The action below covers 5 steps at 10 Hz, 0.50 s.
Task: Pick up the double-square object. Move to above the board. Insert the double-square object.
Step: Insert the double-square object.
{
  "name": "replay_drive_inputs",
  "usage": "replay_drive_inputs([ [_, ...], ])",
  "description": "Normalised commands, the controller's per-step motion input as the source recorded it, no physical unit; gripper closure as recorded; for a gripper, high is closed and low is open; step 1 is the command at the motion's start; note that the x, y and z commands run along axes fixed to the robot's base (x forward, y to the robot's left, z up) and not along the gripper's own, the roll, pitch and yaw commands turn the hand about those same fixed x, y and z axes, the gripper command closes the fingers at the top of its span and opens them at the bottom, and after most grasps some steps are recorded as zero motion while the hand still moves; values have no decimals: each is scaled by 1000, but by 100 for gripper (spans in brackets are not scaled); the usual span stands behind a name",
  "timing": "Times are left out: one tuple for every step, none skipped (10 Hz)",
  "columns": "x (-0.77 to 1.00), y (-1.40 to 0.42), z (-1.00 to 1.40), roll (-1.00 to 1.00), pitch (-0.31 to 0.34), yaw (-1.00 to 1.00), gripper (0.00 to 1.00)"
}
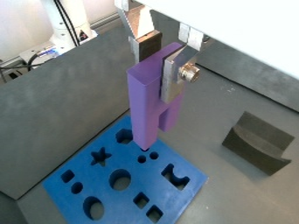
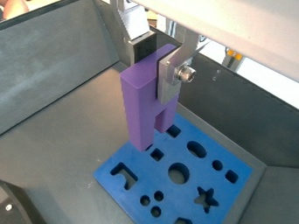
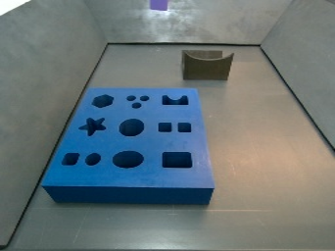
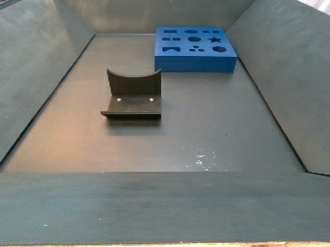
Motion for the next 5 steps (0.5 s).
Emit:
replay_drive_inputs([
  [0,-17,0,9,0,-57,100],
  [109,0,0,0,0,-880,100],
  [0,0,-69,0,-23,-1000,100],
  [0,0,-111,0,-17,-1000,100],
  [0,0,-214,0,-29,-1000,100],
])
